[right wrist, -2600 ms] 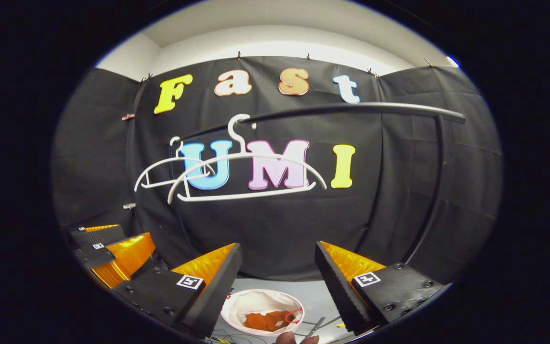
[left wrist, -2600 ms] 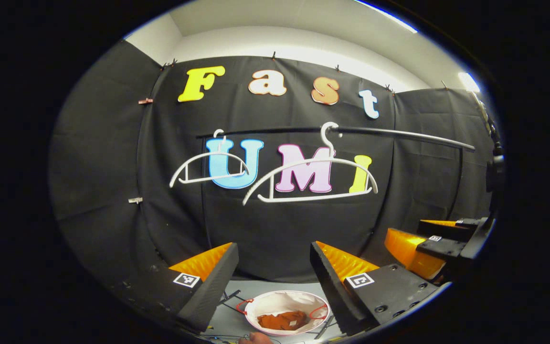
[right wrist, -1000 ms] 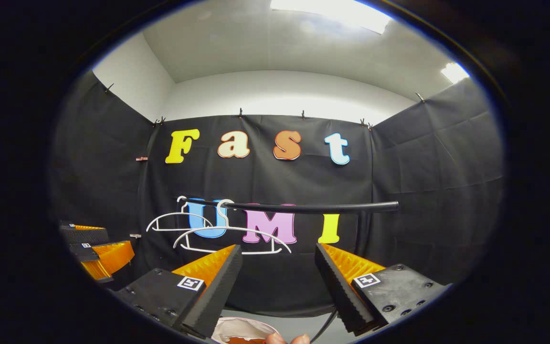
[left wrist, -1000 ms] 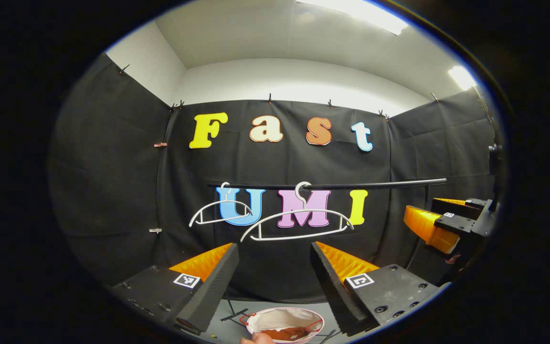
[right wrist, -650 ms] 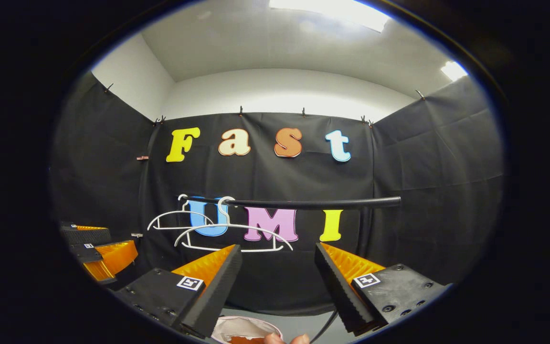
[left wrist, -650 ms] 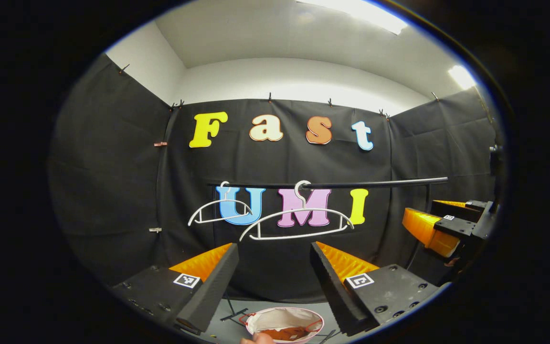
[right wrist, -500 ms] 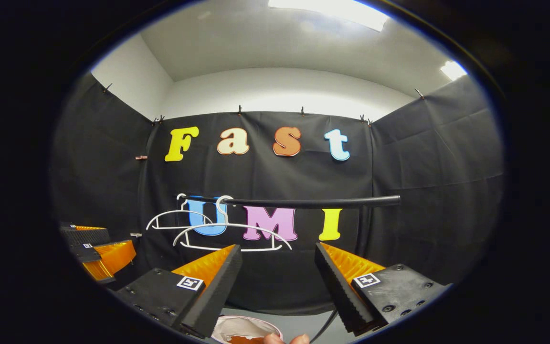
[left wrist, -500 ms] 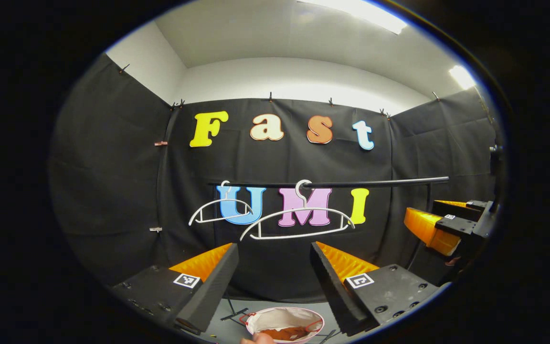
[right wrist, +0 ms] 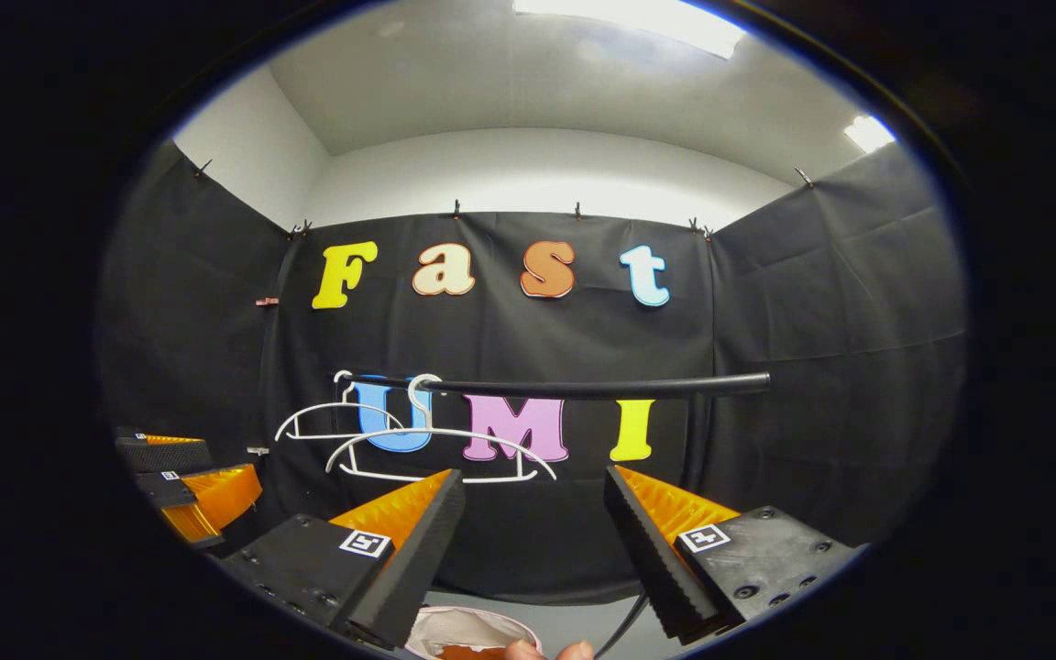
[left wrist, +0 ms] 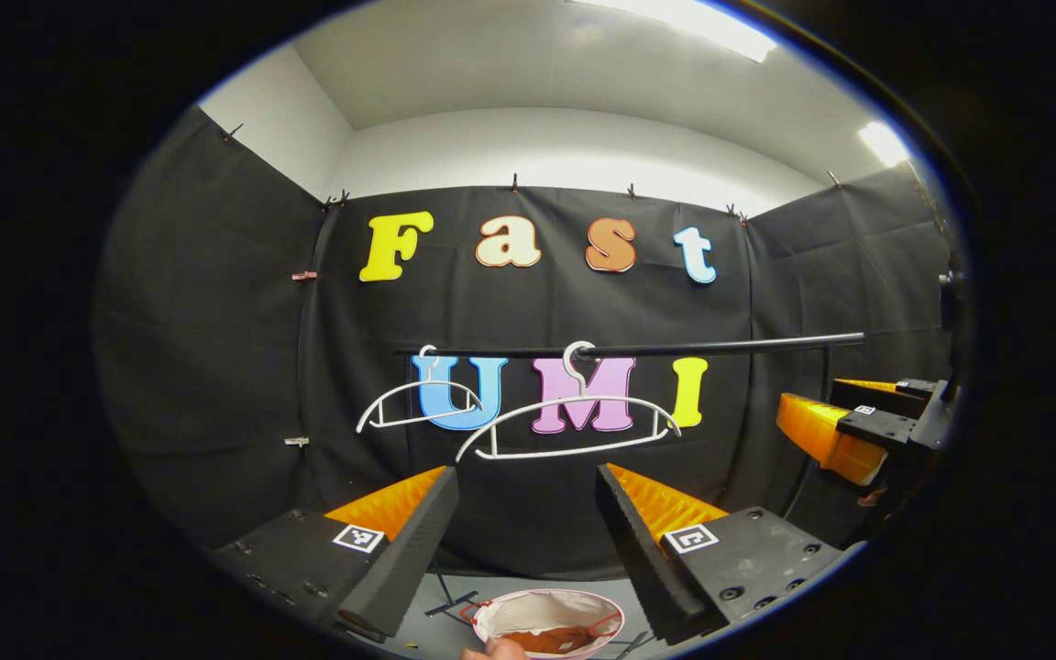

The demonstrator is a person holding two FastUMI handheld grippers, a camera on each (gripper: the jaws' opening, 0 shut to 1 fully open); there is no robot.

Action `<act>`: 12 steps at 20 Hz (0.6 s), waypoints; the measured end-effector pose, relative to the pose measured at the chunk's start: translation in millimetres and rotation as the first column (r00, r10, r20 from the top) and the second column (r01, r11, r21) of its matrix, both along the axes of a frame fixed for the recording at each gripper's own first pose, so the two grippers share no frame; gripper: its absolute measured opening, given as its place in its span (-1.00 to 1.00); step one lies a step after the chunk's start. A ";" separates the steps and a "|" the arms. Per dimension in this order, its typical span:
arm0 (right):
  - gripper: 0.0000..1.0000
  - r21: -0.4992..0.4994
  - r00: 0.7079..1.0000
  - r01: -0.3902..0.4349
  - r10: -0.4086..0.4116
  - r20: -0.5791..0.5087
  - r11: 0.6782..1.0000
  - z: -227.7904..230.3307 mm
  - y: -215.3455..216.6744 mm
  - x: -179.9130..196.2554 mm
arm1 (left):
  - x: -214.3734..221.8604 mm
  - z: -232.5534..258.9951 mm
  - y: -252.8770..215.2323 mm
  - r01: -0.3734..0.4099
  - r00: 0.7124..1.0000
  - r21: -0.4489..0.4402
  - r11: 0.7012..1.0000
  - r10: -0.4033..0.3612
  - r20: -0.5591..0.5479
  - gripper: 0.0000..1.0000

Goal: Grasp the clothes on the hanger with both hands and then place them into the laundry hamper below.

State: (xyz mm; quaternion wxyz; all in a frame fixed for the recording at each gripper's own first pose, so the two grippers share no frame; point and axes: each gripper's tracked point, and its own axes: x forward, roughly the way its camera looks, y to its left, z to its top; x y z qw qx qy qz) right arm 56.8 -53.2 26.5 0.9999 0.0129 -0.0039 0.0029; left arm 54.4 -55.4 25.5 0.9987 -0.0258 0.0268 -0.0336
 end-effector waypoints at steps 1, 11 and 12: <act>0.96 -0.001 1.000 -0.001 0.001 0.001 1.000 0.5 -0.9 0.8 | 1.0 0.0 -0.2 -0.001 1.000 0.001 1.000 0.001 0.001 0.90; 0.96 -0.002 1.000 0.008 -0.008 0.001 1.000 -0.7 -4.9 2.1 | 3.5 -1.1 -4.2 0.004 1.000 0.002 1.000 -0.004 -0.005 0.84; 0.96 -0.003 1.000 0.007 -0.007 0.003 1.000 0.4 -4.4 1.8 | 4.1 -1.2 -4.5 0.002 1.000 0.004 1.000 -0.002 -0.006 0.90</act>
